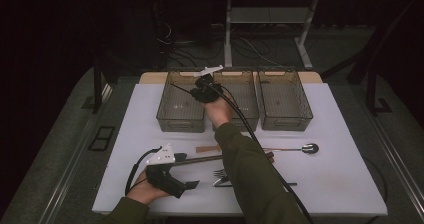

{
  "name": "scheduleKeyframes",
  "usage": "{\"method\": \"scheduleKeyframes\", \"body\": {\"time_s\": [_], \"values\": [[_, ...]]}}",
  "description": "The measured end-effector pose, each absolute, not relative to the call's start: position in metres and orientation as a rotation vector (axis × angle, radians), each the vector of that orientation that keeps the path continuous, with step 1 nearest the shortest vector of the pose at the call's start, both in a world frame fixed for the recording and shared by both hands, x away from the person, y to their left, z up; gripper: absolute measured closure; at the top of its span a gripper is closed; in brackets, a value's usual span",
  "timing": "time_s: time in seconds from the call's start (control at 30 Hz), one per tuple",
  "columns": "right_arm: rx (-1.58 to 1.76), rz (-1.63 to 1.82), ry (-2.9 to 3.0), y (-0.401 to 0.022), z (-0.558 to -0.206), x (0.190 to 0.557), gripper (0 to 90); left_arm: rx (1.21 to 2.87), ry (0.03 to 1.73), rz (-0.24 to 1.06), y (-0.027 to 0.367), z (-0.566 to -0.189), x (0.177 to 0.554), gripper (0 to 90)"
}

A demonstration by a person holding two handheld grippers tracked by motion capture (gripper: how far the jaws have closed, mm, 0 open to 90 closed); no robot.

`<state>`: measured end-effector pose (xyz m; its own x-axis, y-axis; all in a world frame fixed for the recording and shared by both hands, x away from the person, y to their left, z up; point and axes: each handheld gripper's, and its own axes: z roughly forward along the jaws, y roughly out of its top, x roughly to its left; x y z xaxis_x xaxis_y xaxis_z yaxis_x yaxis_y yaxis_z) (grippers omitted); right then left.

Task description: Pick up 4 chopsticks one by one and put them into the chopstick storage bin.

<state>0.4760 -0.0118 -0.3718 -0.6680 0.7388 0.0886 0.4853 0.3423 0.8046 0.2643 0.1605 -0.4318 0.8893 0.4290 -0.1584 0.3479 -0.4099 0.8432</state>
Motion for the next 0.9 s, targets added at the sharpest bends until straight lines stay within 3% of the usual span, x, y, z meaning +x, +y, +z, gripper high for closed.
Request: {"method": "scheduleKeyframes", "body": {"time_s": [0.13, 0.27, 0.47, 0.9], "values": [[1.069, 1.218, 2.345, -0.003, -0.375, 0.478, 83.5, 2.038, 0.564, 0.098, 0.162, -0.432, 0.265, 0.0], [1.071, 1.243, 2.349, -0.003, -0.373, 0.478, 68.7, 2.039, 0.565, 0.098, 0.162, -0.432, 0.265, 0.0], [1.059, 1.252, 2.369, -0.01, -0.369, 0.475, 55.3, 2.05, 0.554, 0.102, 0.162, -0.432, 0.266, 0.0], [0.946, 1.368, 2.443, -0.05, -0.361, 0.449, 41.8, 2.035, 0.576, 0.103, 0.162, -0.432, 0.267, 0.0]]}}
